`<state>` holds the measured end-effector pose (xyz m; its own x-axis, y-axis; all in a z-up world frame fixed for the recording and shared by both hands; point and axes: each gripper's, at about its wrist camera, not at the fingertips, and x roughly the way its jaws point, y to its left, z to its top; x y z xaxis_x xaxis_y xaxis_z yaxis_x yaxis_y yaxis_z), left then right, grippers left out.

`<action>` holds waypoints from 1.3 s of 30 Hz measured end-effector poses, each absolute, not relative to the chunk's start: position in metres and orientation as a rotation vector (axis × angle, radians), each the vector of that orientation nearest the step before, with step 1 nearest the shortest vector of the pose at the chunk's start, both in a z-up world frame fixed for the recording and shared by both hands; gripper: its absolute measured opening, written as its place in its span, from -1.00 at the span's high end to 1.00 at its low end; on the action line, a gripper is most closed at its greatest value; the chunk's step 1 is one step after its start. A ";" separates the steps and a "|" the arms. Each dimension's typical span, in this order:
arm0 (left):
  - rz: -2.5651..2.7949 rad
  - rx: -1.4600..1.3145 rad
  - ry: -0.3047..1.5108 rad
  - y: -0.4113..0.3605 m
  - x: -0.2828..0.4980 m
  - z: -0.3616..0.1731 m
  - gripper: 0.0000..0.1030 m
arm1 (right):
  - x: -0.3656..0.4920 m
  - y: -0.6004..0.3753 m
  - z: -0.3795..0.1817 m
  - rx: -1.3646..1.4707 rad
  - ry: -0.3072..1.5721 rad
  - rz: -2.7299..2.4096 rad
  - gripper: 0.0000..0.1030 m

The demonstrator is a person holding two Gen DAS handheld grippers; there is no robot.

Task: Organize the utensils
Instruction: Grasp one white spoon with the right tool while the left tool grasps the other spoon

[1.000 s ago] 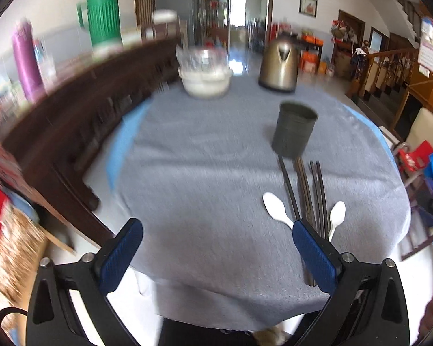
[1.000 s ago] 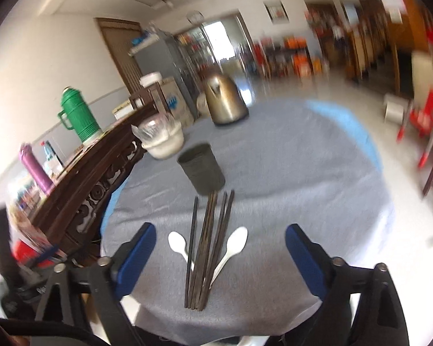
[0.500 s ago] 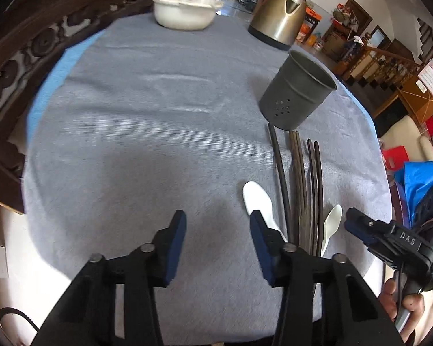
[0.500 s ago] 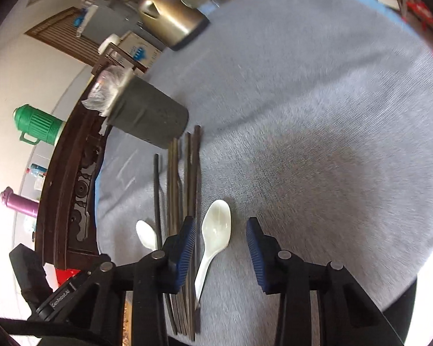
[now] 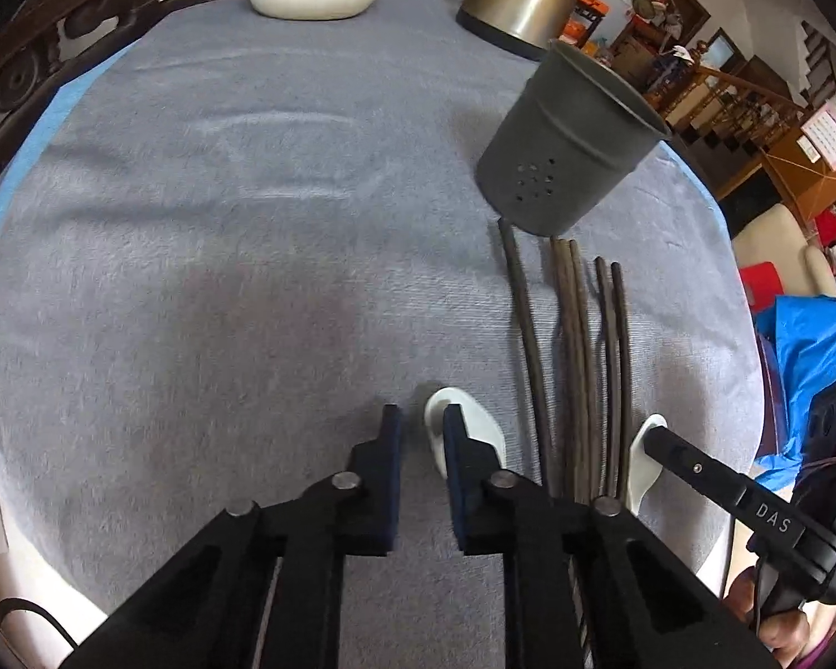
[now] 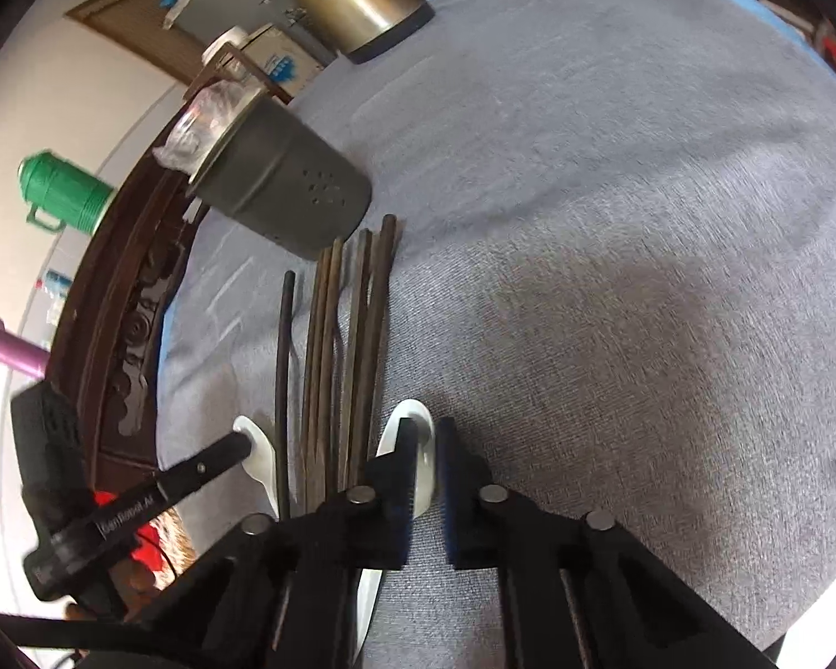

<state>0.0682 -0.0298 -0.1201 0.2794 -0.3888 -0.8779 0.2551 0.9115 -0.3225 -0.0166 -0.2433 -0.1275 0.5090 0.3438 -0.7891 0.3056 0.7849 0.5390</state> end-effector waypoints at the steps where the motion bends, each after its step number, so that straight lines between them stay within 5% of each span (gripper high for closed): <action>1: -0.444 -0.131 1.213 -0.031 0.069 -0.121 0.84 | -0.016 -0.243 -0.128 0.695 1.057 0.029 0.90; 19: -0.525 -0.087 1.055 -0.025 0.059 -0.085 0.95 | -0.026 -0.269 -0.120 0.758 1.010 0.042 0.84; 21: -0.520 -0.083 1.035 -0.021 0.057 -0.080 0.95 | -0.026 -0.266 -0.116 0.738 1.012 0.051 0.67; 23: -0.514 -0.074 1.005 -0.019 0.054 -0.074 0.95 | -0.025 -0.261 -0.114 0.723 1.021 0.057 -0.09; 25: -0.499 -0.060 0.973 -0.017 0.050 -0.065 0.95 | -0.025 -0.254 -0.111 0.700 1.008 0.057 -0.32; 27: -0.491 -0.057 0.955 -0.013 0.047 -0.060 0.95 | -0.026 -0.248 -0.109 0.667 0.992 0.028 -0.27; 29: -0.487 -0.058 0.938 -0.009 0.044 -0.057 0.95 | -0.024 -0.242 -0.111 0.615 1.017 -0.009 0.33; 39: -0.481 -0.059 0.907 -0.002 0.040 -0.054 0.95 | -0.021 -0.209 -0.107 0.375 1.082 -0.074 0.31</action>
<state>0.0405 -0.0021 -0.0542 0.5174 -0.4252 -0.7426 0.3763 0.8924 -0.2488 -0.0212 -0.2090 -0.1066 0.4735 0.1228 -0.8722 0.2402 0.9347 0.2620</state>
